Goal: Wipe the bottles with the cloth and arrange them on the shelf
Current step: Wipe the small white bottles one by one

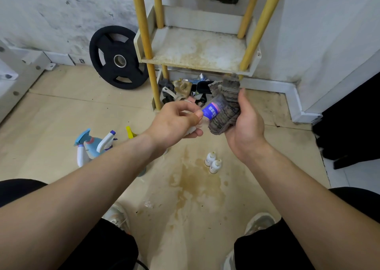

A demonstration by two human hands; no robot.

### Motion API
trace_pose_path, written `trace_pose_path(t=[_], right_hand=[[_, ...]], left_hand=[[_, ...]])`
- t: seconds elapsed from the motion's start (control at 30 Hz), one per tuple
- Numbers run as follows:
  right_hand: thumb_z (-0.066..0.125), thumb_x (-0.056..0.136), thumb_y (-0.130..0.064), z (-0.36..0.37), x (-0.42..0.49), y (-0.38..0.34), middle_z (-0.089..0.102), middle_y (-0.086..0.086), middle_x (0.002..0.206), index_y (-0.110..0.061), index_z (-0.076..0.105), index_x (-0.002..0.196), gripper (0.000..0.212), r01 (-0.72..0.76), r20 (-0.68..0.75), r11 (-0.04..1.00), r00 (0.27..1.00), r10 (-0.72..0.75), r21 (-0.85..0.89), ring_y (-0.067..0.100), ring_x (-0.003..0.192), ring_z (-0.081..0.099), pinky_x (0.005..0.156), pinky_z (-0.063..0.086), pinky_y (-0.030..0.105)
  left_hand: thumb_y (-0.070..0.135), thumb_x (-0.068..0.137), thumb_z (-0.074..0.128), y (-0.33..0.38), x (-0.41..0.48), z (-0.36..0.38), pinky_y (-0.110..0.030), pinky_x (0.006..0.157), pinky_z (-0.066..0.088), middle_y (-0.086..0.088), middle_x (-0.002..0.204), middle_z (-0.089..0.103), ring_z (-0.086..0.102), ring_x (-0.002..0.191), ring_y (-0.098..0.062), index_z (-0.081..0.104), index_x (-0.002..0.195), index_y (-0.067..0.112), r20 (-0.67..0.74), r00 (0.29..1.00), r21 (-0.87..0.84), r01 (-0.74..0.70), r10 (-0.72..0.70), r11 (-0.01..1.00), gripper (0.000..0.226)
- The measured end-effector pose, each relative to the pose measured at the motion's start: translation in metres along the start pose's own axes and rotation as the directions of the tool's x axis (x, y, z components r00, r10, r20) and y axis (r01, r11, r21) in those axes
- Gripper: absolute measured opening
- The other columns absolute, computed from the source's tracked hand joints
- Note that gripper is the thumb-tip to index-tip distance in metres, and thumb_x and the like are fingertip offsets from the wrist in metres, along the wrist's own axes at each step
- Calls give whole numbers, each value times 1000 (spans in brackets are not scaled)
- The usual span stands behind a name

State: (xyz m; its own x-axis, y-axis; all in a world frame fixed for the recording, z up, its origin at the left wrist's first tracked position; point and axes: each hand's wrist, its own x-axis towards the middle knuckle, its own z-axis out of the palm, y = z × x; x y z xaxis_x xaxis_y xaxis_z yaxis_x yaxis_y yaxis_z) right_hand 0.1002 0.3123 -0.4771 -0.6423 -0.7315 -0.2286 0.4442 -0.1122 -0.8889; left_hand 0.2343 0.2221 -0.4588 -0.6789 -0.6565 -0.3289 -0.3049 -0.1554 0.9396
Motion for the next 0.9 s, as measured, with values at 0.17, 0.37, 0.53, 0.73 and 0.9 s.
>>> trace_pose_path(t=[0.17,0.37,0.53,0.73,0.9], right_hand=[[54,102,-2,-5,4,2,76,2,113,-18,65,127,32,107,79,975,992,-93,-194,20,109,72,91,56,35],[65,88,-10,-7,10,0,72,8,125,-14,65,132,44,117,145,964,986,-84,-237,27,117,68,104,53,47],[60,100,-10,-11,13,-2,71,10,124,-16,63,133,33,63,169,933,986,-2,-356,29,114,69,93,58,47],[60,102,-15,-11,12,0,71,22,114,-10,68,118,18,-9,76,892,996,48,-451,30,84,69,74,60,42],[59,102,-13,-10,11,-2,73,12,116,-8,64,126,26,-4,7,933,1000,7,-359,28,101,73,77,61,39]], left_hand=[[18,106,52,0,-1,0,-22,64,60,-18,98,73,69,65,-14,66,116,0,25,998,-34,67,-66,997,24],[19,104,54,3,0,-8,-22,63,60,-14,92,72,68,63,-13,71,110,3,63,997,7,49,-50,999,23],[18,97,68,1,6,-15,-34,70,61,-15,94,74,70,68,-18,73,111,8,9,985,362,-162,170,918,18],[27,79,85,-13,6,-8,-11,69,36,8,99,65,53,86,-6,69,103,24,2,899,680,-322,438,659,29],[40,85,79,-5,10,-15,-14,71,52,0,97,72,66,76,-8,67,104,17,-102,974,378,-152,204,913,32]])
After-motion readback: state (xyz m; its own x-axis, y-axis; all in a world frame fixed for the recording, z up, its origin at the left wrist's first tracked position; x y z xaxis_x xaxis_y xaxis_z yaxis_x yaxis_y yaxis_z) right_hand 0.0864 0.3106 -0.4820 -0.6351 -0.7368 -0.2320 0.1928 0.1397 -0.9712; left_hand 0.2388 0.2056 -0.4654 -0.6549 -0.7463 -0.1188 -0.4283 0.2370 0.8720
